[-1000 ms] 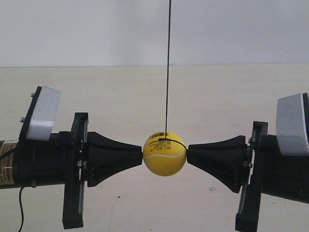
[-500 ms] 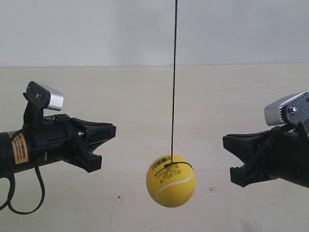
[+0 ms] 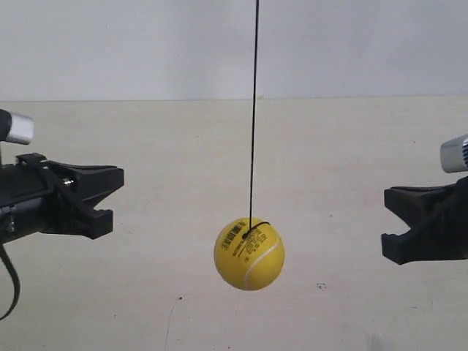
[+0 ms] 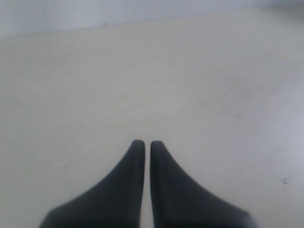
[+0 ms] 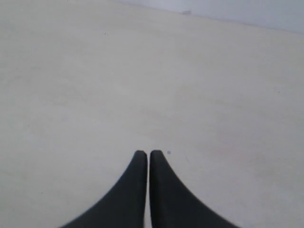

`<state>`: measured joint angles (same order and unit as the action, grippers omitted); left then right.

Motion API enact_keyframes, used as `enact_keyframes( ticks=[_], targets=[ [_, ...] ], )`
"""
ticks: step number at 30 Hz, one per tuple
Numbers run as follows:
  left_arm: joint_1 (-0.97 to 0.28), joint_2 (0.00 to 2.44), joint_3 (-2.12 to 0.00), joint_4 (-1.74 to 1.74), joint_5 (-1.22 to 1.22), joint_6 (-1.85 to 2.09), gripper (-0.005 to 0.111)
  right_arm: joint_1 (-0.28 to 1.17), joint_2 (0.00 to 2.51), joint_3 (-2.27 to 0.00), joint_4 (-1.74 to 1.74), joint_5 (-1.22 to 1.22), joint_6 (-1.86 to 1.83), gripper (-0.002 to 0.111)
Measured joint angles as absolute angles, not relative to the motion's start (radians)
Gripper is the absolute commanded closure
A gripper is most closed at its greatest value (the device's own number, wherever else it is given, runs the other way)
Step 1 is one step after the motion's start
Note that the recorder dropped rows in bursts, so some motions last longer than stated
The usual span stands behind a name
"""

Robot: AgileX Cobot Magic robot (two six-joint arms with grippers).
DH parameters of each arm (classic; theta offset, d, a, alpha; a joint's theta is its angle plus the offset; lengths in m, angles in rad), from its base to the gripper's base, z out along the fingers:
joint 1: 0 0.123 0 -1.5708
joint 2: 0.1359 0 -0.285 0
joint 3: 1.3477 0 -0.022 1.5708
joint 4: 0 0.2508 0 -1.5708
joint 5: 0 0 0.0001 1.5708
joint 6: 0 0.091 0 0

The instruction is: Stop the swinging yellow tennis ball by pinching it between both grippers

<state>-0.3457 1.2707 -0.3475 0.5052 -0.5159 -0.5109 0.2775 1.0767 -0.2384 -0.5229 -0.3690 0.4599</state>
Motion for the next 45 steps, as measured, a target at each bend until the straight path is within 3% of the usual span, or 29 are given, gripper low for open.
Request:
enact_keyframes(
  ticks=[11,28,37,45],
  targets=[
    [-0.346,0.881,-0.245,0.303,-0.472,-0.428,0.102,0.277,0.665,-0.234,-0.512,-0.114,0.560,0.108],
    [-0.346,0.268,-0.136,0.292,-0.386,-0.495,0.102,0.277,0.064,-0.156,-0.508,-0.083,0.738,0.108],
    [-0.346,0.038,-0.136,0.292,-0.348,-0.495,0.102,0.277,0.007,-0.156,-0.508,-0.087,0.764,0.108],
    [-0.346,0.002,-0.136,0.292,-0.346,-0.495,0.102,0.277,0.005,-0.156,-0.508,-0.087,0.783,0.108]
  ],
)
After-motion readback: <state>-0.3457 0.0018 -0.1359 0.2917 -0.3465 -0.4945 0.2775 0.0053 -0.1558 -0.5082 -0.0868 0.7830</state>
